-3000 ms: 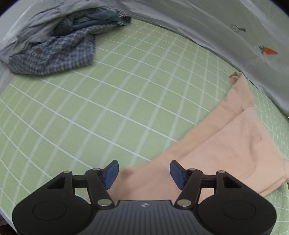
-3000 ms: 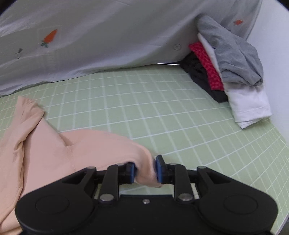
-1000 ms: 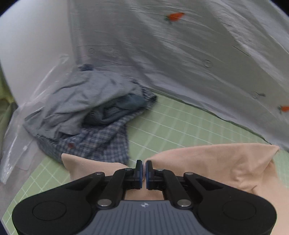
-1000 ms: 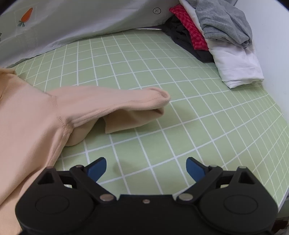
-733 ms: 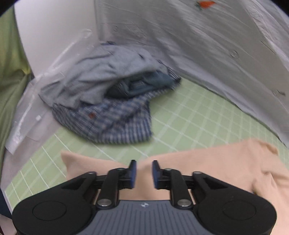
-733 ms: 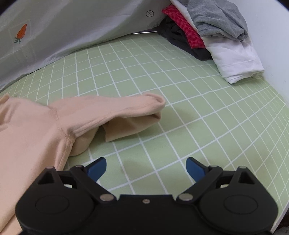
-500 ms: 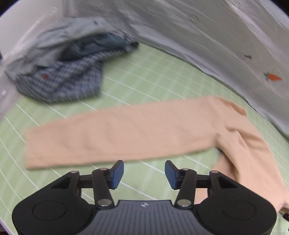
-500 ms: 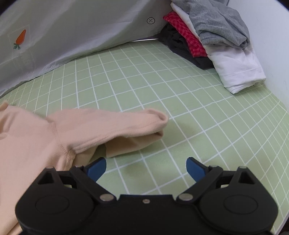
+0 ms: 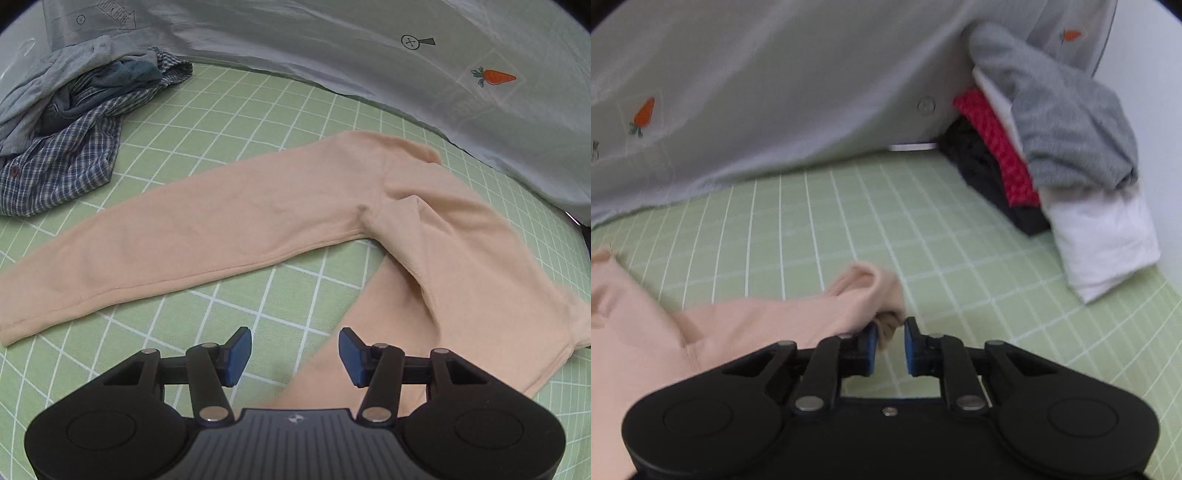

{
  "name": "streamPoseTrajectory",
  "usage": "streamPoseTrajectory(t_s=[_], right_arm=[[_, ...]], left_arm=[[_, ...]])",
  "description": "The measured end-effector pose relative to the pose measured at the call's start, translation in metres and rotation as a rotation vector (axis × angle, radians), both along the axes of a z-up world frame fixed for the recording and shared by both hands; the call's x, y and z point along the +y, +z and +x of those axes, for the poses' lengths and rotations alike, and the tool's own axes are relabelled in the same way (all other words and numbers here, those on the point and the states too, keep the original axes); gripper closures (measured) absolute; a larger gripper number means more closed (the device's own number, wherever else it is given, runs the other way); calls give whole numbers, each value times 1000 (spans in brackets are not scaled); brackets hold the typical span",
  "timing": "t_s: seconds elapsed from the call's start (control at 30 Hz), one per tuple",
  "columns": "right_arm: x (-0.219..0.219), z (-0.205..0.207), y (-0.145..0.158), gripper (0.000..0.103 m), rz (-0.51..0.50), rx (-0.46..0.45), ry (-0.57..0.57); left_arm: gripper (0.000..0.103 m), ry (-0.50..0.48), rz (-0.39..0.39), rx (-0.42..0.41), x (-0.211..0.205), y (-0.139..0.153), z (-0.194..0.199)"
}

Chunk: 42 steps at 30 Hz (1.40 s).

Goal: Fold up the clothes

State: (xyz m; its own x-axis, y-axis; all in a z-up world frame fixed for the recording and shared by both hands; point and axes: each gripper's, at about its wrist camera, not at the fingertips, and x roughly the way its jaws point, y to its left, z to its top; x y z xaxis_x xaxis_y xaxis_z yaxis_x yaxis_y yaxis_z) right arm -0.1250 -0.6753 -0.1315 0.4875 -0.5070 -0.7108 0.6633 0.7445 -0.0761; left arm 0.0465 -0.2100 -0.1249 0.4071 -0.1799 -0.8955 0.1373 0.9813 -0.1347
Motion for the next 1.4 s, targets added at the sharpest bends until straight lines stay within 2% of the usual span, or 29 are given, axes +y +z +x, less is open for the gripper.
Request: streamPoseTrajectory(t_s=[0.07,0.13,0.2,0.27,0.33,0.43,0.63,0.73,0.8,0.83,0.9,1.07,1.1,1.13,1.17,1.23,1.3,1.4], right_arm=[[5,-4,28,103,-166,-42,-50],[5,-14,45,103,-236,-76,-72],[-1,-20,43,101,-191,-68,-67],[-6,-24,27,96,-131,-28,-54],[-7,-24,16,81,-113,18,-46],[-7,-22,14,75,-78,-4,-41],[-10,17,22,63,-70,-39,4],[-12,40,23,48,-47,-33,59],[-12,54,20,46,-32,-6,108],[-11,61,19,42,-24,7,133],[-14,73,7,40,8,75,163],[-22,80,-27,43,81,228,164],[-23,76,-30,58,96,233,164],[-25,72,-33,85,110,237,163],[-26,67,-34,87,108,231,155],[-30,53,-26,93,124,155,137],[-37,39,-8,94,143,49,92],[-37,19,36,95,87,-131,51]], left_arm=[[49,1,3,3,0,0,-1],[49,2,5,12,1,-2,-1],[49,-3,7,30,-1,-5,-1],[49,-13,12,43,-3,-8,-1],[49,-30,21,44,-7,-9,-1],[48,-43,30,43,-12,-8,-1],[47,-46,37,57,-18,-11,4],[45,-46,40,66,-19,-13,5],[44,-45,45,73,-20,-15,5],[44,-43,46,76,-20,-17,5],[44,-41,48,84,-20,-19,5],[44,-51,54,94,-24,-22,5],[44,-53,55,95,-24,-23,5],[44,-55,55,98,-25,-23,5],[44,-57,55,100,-25,-23,5],[44,-63,54,100,-25,-23,4],[44,-69,52,94,-26,-22,3],[44,-74,48,86,-25,-19,1]])
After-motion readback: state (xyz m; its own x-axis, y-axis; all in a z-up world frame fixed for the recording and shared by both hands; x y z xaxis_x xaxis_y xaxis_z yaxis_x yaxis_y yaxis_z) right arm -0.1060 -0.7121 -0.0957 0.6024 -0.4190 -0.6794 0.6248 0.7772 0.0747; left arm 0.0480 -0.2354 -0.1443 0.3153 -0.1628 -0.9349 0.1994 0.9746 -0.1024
